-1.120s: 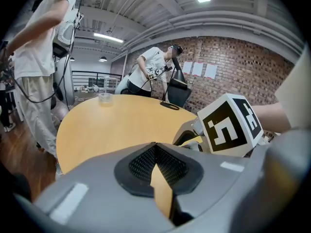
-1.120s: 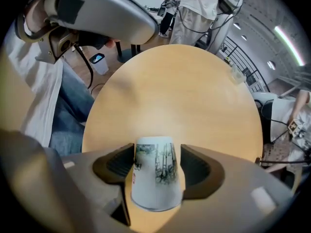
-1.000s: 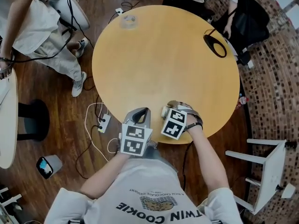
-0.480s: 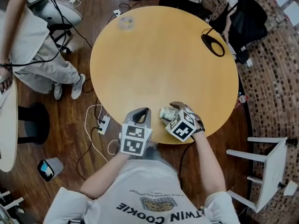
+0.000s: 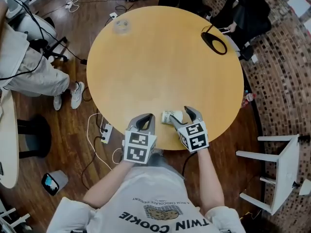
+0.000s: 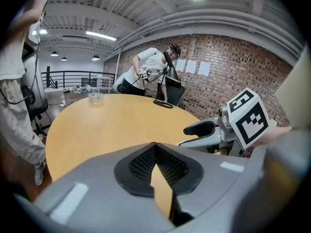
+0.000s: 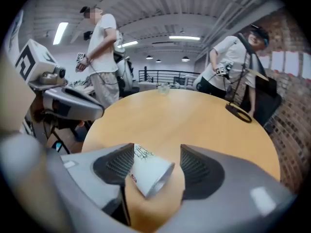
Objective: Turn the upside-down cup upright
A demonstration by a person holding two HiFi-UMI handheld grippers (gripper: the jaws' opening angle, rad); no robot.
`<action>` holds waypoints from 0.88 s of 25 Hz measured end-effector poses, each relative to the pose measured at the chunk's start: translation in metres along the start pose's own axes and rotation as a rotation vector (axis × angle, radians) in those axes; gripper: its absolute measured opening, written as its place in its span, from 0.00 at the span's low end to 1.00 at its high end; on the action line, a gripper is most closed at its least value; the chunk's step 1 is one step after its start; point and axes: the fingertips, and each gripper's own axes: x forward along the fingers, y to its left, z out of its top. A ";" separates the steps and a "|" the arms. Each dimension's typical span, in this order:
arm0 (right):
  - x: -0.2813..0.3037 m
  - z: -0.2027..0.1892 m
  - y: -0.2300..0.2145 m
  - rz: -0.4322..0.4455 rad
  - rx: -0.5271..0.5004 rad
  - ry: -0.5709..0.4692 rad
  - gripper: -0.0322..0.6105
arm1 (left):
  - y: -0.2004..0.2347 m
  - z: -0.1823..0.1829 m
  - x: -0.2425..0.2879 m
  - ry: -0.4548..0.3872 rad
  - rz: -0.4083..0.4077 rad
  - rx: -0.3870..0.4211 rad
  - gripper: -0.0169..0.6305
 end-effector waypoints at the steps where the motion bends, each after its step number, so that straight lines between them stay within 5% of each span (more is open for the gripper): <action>1: -0.001 -0.004 -0.005 -0.014 0.072 -0.017 0.50 | -0.001 0.000 0.001 0.000 -0.003 0.004 0.03; 7: -0.003 -0.026 -0.003 0.095 0.433 -0.060 0.50 | -0.004 0.003 0.001 0.007 -0.004 0.021 0.04; 11: -0.002 -0.034 0.003 0.124 0.457 -0.060 0.47 | -0.006 0.001 0.001 0.013 -0.006 0.027 0.04; 14: -0.005 -0.037 0.000 0.118 0.485 -0.086 0.27 | -0.009 -0.002 0.001 0.016 -0.008 0.028 0.04; 18: -0.007 -0.035 0.002 0.172 0.516 -0.105 0.22 | -0.015 -0.003 0.002 0.024 -0.013 0.032 0.04; 22: -0.011 -0.033 0.009 0.193 0.481 -0.106 0.07 | -0.019 -0.004 0.001 0.021 -0.024 0.037 0.03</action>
